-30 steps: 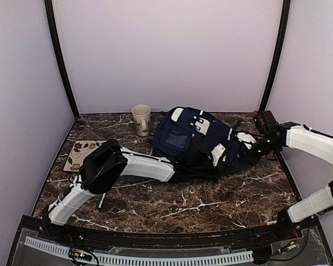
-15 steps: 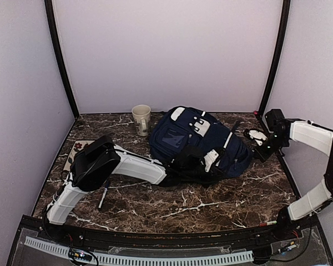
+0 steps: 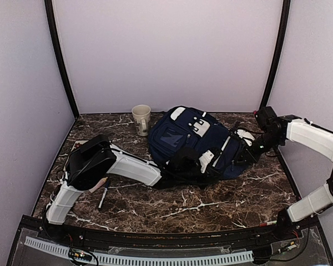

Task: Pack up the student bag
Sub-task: Grab the largest pocket of the student bag.

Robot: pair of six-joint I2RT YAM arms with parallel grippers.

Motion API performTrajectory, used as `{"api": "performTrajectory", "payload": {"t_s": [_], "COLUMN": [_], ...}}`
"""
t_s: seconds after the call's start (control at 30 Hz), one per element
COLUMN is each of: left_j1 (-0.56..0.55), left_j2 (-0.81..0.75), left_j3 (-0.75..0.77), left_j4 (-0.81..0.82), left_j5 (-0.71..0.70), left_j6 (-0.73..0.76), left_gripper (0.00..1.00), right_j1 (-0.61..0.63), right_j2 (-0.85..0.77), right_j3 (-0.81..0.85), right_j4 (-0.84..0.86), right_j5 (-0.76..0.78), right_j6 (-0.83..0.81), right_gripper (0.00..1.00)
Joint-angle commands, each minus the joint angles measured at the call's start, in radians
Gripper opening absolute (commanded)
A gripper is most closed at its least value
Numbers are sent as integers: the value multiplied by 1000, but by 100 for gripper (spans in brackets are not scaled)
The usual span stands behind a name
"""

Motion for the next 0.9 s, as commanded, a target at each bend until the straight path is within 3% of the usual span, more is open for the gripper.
{"api": "performTrajectory", "payload": {"t_s": [0.0, 0.23, 0.5, 0.87], "left_j1": [5, 4, 1, -1], "left_j2": [-72, -71, -62, -61], "left_j3": [21, 24, 58, 54], "left_j4": [86, 120, 125, 108], "left_j5": [-16, -35, -15, -32], "left_j6": [-33, -61, -65, -45], "left_gripper": [0, 0, 0, 0], "right_j1": [33, 113, 153, 138], "right_j2": [34, 72, 132, 94], "right_j3": [-24, -29, -32, -20], "right_j4": [-2, 45, 70, -9], "right_j5": [-36, 65, 97, 230], "right_j6": [75, 160, 182, 163], "right_gripper": [45, 53, 50, 15]}}
